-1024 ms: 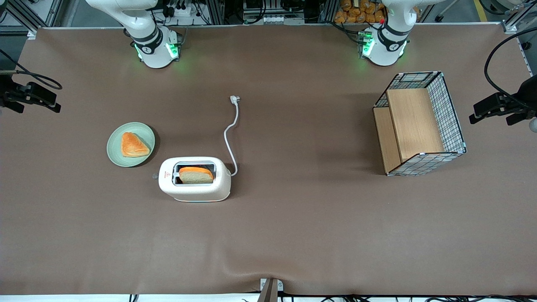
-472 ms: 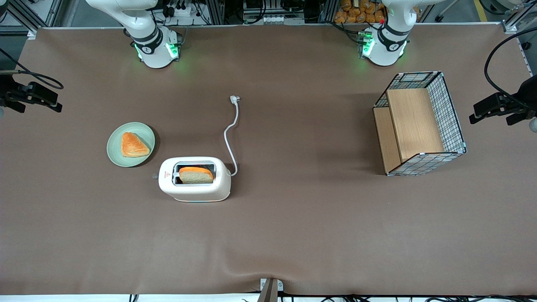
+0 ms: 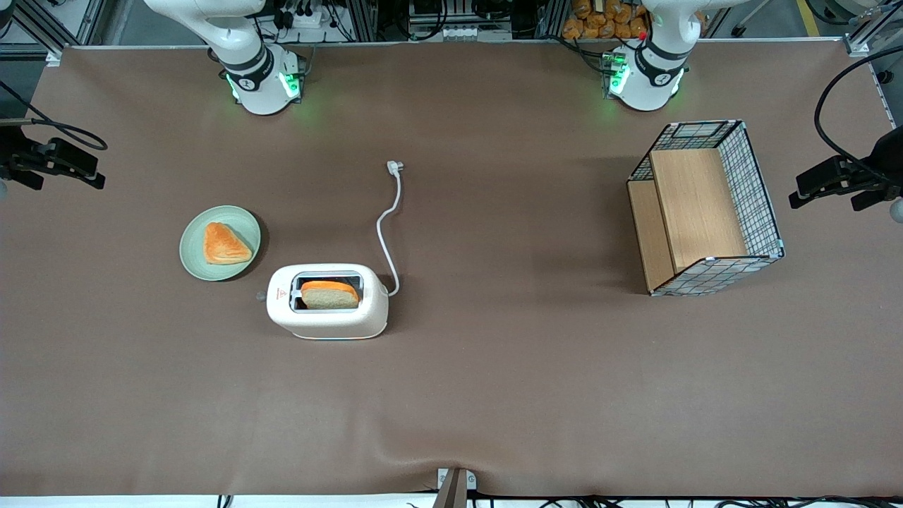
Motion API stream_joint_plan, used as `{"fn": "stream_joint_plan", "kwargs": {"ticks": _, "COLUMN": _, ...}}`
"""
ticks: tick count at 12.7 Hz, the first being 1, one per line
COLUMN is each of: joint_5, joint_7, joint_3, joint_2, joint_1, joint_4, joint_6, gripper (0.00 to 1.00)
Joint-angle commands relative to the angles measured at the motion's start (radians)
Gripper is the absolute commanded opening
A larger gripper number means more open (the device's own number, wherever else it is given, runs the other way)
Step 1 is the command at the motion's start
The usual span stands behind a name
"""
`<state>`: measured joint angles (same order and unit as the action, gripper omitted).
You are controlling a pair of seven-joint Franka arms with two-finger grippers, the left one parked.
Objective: Press toaster button with right arm
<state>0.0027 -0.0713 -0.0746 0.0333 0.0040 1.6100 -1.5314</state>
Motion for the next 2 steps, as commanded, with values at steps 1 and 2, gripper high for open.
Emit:
{"fn": "stream_joint_plan", "kwargs": {"ticks": 1, "joint_5": -0.016, "joint_7": -0.002, "joint_3": 0.012, "joint_2": 0.008, "joint_1": -0.009, "joint_4": 0.007, "joint_6": 0.007, "gripper": 1.0}}
{"fn": "stream_joint_plan", "kwargs": {"ticks": 2, "joint_5": -0.016, "joint_7": -0.002, "joint_3": 0.012, "joint_2": 0.008, "joint_1": -0.009, "joint_4": 0.007, "joint_6": 0.007, "gripper": 1.0}}
